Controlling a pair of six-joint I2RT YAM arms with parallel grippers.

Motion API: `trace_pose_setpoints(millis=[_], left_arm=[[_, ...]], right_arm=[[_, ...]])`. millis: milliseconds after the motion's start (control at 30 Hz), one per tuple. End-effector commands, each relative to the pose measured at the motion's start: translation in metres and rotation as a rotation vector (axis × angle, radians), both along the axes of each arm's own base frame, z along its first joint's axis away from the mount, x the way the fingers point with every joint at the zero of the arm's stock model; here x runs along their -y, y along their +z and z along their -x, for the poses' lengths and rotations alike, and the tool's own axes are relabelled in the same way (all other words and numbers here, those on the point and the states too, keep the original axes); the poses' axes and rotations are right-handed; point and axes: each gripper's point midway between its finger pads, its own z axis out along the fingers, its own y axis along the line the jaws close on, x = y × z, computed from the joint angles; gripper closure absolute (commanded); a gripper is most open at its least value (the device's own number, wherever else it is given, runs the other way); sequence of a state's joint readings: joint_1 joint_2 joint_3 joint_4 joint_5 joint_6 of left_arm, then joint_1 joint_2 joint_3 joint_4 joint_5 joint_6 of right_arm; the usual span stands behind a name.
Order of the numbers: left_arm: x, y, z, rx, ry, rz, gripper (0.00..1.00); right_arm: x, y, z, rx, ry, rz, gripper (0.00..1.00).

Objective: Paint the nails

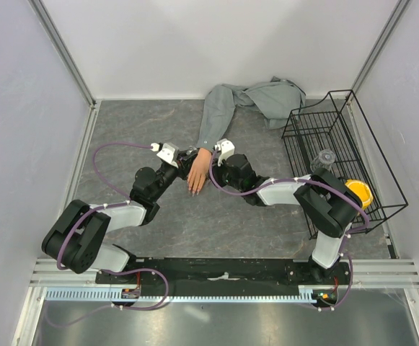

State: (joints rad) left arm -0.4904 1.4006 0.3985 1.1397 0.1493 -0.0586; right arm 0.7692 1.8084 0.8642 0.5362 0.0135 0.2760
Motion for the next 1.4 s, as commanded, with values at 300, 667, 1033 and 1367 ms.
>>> trace_pose_setpoints(millis=[300,667,1033,1367], left_arm=[[0.000,0.015,-0.003,0.070,0.009,-0.001,0.98],[0.001,0.015,-0.003,0.071,0.007,0.000,0.98],[0.000,0.015,-0.004,0.070,0.011,-0.002,0.98],[0.000,0.015,-0.003,0.073,0.011,-0.002,0.98]], right_arm=[[0.008,0.029,-0.013,0.068,-0.054,-0.003,1.00],[0.002,0.022,-0.023,0.065,-0.051,-0.006,1.00],[-0.003,0.011,-0.023,0.039,-0.029,-0.007,1.00],[-0.007,0.012,-0.017,0.026,-0.011,-0.035,1.00]])
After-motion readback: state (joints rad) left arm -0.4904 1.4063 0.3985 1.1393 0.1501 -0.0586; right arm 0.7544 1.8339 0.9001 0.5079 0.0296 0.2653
